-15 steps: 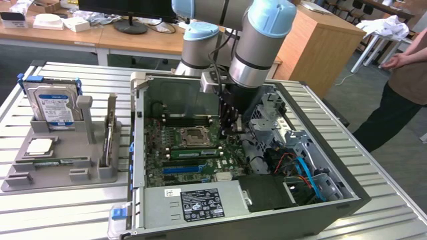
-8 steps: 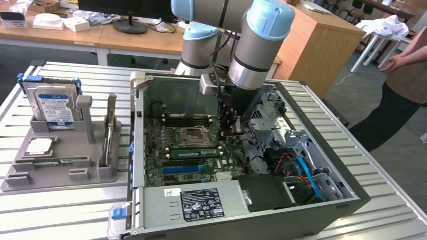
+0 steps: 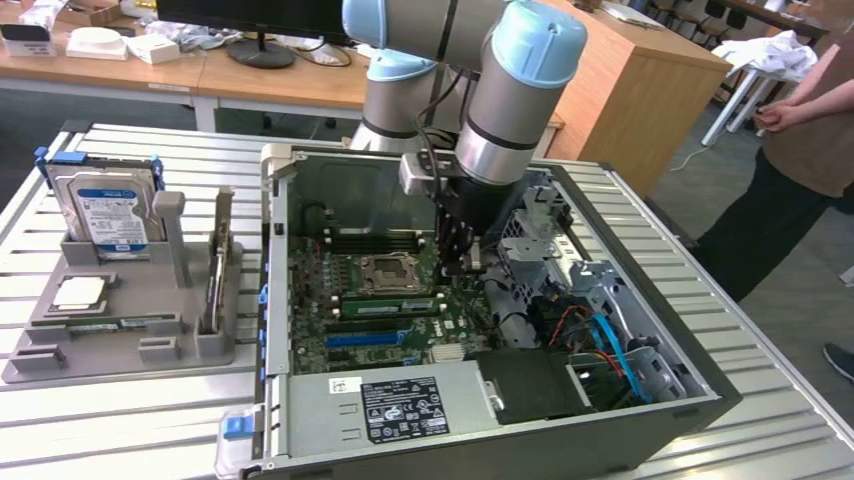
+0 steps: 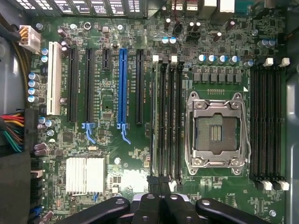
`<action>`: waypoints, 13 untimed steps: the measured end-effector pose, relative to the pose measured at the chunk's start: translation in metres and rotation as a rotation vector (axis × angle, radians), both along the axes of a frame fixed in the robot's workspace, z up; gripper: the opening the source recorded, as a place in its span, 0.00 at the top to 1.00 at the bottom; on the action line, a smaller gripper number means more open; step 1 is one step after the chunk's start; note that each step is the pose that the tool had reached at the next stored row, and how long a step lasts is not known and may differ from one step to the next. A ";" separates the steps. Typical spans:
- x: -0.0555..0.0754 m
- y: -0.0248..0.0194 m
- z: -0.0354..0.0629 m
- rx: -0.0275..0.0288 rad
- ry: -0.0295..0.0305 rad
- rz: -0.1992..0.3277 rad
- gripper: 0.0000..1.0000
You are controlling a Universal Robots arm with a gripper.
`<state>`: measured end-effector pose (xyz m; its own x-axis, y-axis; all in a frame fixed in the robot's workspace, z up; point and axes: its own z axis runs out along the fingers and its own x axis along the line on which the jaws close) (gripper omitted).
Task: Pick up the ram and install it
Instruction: 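Press down the ram until it locks into place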
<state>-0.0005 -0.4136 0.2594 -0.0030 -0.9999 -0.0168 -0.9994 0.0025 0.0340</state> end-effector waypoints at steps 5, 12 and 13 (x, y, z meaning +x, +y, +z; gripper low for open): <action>0.000 0.0005 -0.0005 0.0007 -0.0003 0.000 0.90; 0.000 0.0013 -0.0013 0.0011 -0.0002 0.000 0.90; 0.000 0.0013 -0.0021 0.0012 -0.0001 0.000 0.90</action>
